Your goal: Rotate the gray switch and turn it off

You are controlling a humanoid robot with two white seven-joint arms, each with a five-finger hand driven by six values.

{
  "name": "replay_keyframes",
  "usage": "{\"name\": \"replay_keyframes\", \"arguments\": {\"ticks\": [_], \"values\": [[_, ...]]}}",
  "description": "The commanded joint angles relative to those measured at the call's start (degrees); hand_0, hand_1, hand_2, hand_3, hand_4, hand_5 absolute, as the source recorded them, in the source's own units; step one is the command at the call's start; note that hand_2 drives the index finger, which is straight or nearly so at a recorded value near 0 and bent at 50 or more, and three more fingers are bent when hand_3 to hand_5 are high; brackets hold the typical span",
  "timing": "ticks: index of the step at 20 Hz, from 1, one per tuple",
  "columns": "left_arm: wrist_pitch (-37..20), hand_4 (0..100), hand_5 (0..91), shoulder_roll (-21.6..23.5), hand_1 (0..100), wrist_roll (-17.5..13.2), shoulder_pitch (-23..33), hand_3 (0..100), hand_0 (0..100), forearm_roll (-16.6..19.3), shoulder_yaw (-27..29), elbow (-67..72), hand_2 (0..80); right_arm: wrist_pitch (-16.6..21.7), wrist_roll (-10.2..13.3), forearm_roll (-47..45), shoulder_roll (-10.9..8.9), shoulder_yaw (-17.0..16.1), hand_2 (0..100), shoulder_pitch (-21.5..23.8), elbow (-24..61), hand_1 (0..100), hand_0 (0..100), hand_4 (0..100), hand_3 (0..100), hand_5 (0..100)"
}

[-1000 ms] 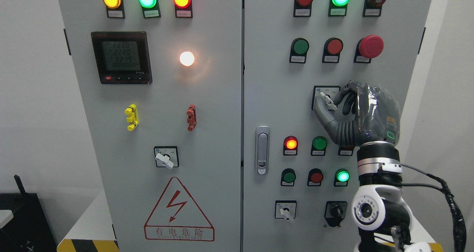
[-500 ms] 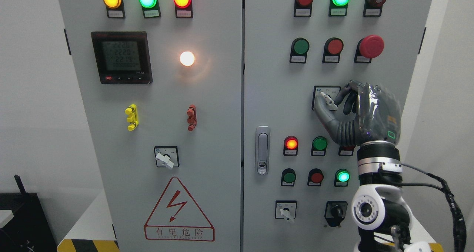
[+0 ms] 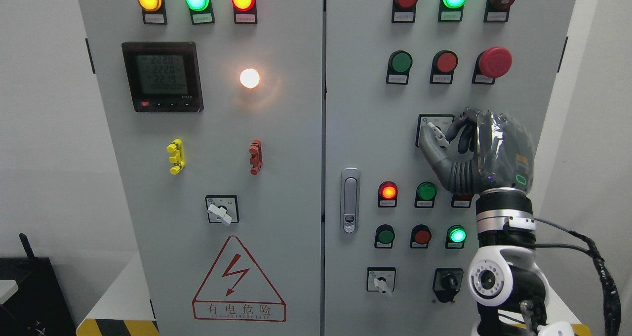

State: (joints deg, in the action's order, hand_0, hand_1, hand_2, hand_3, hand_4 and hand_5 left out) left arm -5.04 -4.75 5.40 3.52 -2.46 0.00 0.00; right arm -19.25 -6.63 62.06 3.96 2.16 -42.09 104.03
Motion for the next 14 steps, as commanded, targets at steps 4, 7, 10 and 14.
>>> {"name": "replay_keyframes", "arguments": {"ticks": [4, 7, 10, 14], "values": [[0.0, 0, 0.0, 0.0, 39, -0.1, 0.0, 0, 12, 0.0, -0.1, 0.8, 0.0, 0.1, -0.8, 0.0, 0.00, 0.0, 69, 0.0, -0.2, 42, 44, 94, 95, 100], [0.0, 0, 0.0, 0.0, 39, 0.0, 0.0, 0, 12, 0.0, -0.1, 0.8, 0.0, 0.1, -0.8, -0.1, 0.00, 0.0, 69, 0.0, -0.2, 43, 47, 94, 95, 100], [0.0, 0, 0.0, 0.0, 39, 0.0, 0.0, 0, 12, 0.0, -0.1, 0.8, 0.0, 0.1, -0.8, -0.1, 0.00, 0.0, 70, -0.2, -0.3, 42, 50, 94, 96, 100], [0.0, 0, 0.0, 0.0, 39, -0.1, 0.0, 0, 12, 0.0, -0.1, 0.8, 0.0, 0.1, -0.8, -0.1, 0.00, 0.0, 70, -0.3, -0.4, 42, 52, 94, 96, 100]]}}
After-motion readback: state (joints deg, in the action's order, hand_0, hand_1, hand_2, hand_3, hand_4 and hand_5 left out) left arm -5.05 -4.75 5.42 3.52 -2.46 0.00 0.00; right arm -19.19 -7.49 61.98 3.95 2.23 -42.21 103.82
